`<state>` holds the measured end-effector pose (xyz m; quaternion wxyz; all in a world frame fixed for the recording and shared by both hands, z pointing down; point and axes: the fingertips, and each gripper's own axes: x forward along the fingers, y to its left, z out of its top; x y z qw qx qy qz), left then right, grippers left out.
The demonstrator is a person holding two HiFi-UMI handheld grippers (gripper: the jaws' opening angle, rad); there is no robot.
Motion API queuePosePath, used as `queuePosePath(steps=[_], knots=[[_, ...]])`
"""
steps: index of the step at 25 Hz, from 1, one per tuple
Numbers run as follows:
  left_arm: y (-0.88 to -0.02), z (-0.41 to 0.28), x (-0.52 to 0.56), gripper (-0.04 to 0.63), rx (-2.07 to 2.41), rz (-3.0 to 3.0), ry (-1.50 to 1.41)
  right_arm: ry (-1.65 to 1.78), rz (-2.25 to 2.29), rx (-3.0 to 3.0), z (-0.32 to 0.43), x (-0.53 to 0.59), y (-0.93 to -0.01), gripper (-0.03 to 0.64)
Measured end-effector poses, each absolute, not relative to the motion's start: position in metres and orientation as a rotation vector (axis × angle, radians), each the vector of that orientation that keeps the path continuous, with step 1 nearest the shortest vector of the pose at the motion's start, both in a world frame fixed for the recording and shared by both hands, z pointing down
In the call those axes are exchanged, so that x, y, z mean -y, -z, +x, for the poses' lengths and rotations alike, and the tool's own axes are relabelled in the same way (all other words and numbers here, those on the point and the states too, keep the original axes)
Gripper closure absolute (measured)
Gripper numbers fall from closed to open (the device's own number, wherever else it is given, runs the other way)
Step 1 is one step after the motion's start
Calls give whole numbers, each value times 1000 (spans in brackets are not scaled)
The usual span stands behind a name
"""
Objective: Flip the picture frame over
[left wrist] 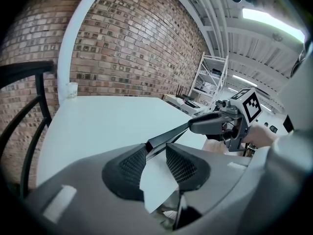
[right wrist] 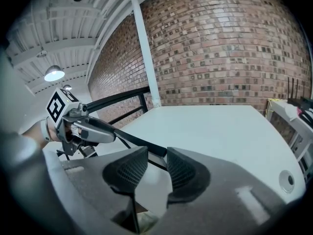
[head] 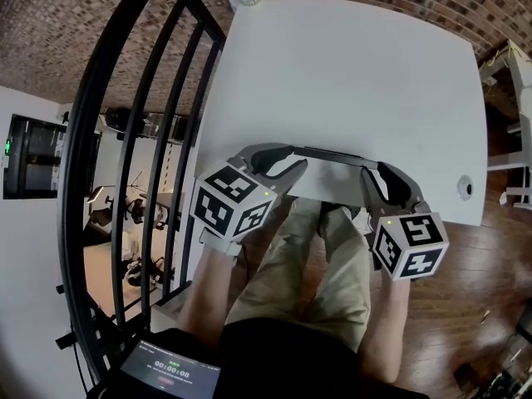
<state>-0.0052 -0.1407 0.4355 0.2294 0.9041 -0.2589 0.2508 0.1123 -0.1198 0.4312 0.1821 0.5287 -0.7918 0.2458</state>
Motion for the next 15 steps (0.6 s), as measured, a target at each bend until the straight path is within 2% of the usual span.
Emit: queuePosePath(steps=[15], knots=[[-440,-4,158,465,738,2514,-709,-639,1502,2274,115,139,-430,514]])
